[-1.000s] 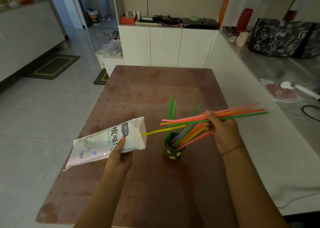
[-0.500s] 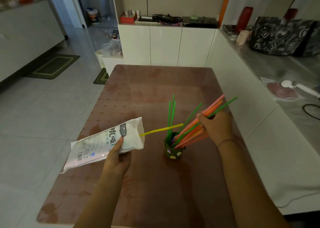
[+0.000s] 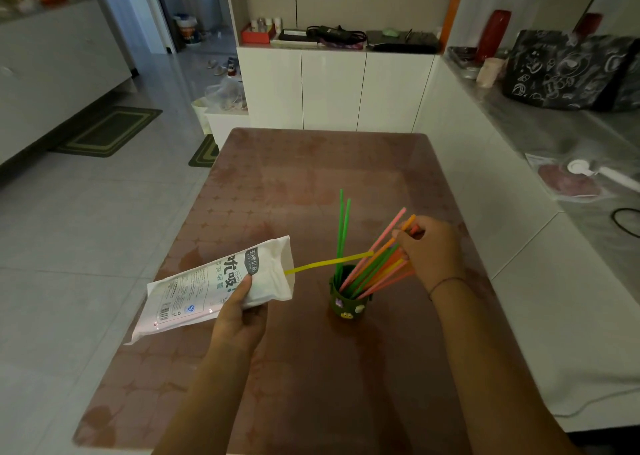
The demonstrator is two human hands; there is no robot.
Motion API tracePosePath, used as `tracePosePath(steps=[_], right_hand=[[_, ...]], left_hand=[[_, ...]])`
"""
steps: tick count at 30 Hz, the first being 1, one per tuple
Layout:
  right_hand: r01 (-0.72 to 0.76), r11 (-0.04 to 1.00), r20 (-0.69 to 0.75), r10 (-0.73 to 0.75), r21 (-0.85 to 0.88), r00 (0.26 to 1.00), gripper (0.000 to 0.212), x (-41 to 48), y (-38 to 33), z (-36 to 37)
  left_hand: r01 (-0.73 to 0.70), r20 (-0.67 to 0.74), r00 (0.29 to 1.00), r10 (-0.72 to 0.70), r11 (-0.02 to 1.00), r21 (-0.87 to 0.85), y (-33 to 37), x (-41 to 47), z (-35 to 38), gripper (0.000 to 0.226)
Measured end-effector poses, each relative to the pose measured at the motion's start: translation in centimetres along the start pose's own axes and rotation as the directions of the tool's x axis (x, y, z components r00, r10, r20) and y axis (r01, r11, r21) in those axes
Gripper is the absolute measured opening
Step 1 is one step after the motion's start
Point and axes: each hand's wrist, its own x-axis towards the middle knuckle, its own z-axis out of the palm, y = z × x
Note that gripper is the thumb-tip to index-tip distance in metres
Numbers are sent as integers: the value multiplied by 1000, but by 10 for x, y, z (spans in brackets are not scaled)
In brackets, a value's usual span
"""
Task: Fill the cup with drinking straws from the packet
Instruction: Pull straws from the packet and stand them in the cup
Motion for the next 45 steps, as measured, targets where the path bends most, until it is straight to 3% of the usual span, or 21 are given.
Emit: tracePosePath(steps=[2,6,9,14,17,21,24,26,27,33,41,45], right_hand=[[28,998,1,-28,-63,1000,18,0,-3,-2],[8,999,-89,-5,34,996,23,0,-11,-12],[33,996,-135,-22,85,991,14,3,-10,-13],[61,998,-11,-61,-25,998,12,5,-2,-1],[80,996,-72,-83,-37,994,15,0,-5,-4],[99,970,-217,-49,221,975,9,-10,-20,-13],[-40,778,-72,110,627,991,14,-28,-31,2],[-197,623,78,214,757,974,25,-42,-35,15],[-241,602,128,225,761,966,29,-47,-37,20],[-153,731,166,56,665,985,31,-59,-55,31],[-179,767,256,19,616,966,25,-60,-56,36],[-156,714,208,15,683,978,10,-64,-60,36]], left_hand=[[8,-4,1000,-8,1000,11,-2,-1,2,23],[10,-14,1000,-10,1000,2,-3,-1,3,26],[12,-29,999,-13,1000,-6,-3,-1,3,27],[21,-16,1000,-21,1000,-4,-5,-4,8,27],[14,0,1000,-14,1000,6,-5,-5,11,28],[2,5,1000,-2,1000,-17,-3,-5,14,34],[-5,11,1000,5,999,-44,-1,-7,21,30],[-4,21,1000,5,999,-49,0,-9,27,28],[-2,23,1000,3,999,-47,0,-10,29,27],[19,29,999,-18,999,-46,-5,-14,37,30],[31,86,996,-27,999,-38,-11,-23,47,26],[32,98,995,-29,999,-29,-15,-25,50,29]])
